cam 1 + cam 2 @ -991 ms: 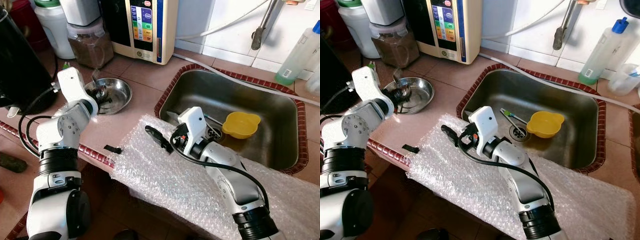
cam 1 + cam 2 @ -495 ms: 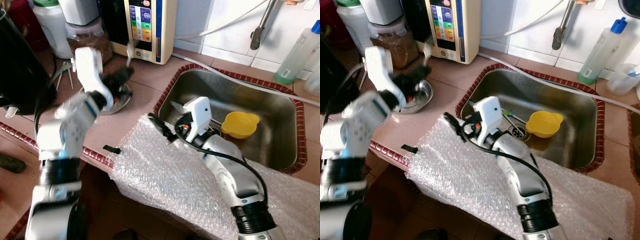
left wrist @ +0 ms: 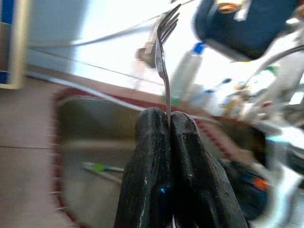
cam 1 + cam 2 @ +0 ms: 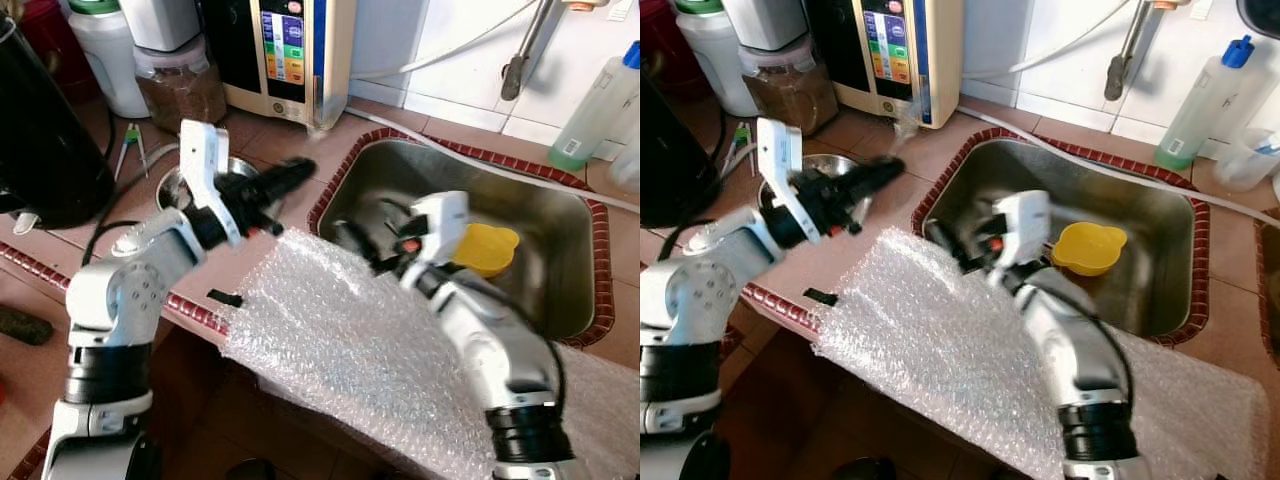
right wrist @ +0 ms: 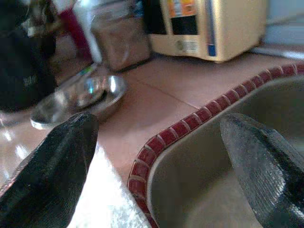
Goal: Kitchen organization
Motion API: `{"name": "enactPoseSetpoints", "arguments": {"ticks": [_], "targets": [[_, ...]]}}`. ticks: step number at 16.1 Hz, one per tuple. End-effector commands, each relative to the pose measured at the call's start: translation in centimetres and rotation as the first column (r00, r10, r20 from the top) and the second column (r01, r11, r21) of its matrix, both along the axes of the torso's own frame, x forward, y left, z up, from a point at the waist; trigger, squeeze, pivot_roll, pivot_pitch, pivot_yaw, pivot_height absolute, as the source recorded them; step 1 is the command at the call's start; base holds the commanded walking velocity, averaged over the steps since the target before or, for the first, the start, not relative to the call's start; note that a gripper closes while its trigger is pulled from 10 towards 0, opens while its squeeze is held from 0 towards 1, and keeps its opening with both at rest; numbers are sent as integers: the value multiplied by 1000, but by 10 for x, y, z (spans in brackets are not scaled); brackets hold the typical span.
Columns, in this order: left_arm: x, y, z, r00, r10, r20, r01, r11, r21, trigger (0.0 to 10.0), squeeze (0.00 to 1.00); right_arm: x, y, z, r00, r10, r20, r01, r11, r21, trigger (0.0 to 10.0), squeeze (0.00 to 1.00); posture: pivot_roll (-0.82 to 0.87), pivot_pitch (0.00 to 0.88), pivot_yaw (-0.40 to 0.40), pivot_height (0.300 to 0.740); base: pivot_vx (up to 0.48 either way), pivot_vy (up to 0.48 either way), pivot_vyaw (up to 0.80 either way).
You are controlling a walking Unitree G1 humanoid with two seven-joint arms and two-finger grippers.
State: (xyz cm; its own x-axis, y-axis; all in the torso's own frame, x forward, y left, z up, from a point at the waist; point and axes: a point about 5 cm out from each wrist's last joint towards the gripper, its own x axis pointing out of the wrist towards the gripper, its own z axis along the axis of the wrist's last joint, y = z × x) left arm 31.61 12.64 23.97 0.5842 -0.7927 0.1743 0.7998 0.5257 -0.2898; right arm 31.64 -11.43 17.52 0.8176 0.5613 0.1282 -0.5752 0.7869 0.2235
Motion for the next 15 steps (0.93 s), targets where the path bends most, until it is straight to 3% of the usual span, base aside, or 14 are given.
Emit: {"name": "enactPoseSetpoints", "arguments": {"ticks": [1,4,8,12,13,15], "targets": [[-7,-5,-1,998,-59,-3,59,998,-22,0,0,3,-6,2,999,14,-47,-9,995,103,10000,0,17,115,-2,740,0,0,0],[-14,-9,-6,994,-101,-31,100,994,-52,0,0,5,-23,7,996,53,-78,-36,976,213,10000,0,20,123,2,740,0,0,0],[-24,-11,-16,983,-172,-70,168,984,-53,0,0,5,-35,18,990,105,-89,-69,936,345,10000,0,14,134,-5,740,0,0,0],[-29,-28,-24,971,-218,-101,213,975,-59,0,0,8,-31,32,986,154,-60,-104,861,498,10000,0,16,134,-6,740,0,0,0],[-31,-30,-24,968,-227,-103,221,973,-60,0,0,6,-27,33,983,177,-52,-128,856,502,10000,125,17,135,-7,740,0,0,0],[-31,-32,-24,967,-231,-104,226,972,-56,0,0,2,-22,33,973,226,-45,-173,845,505,10000,0,20,135,-6,740,0,0,0]]}}
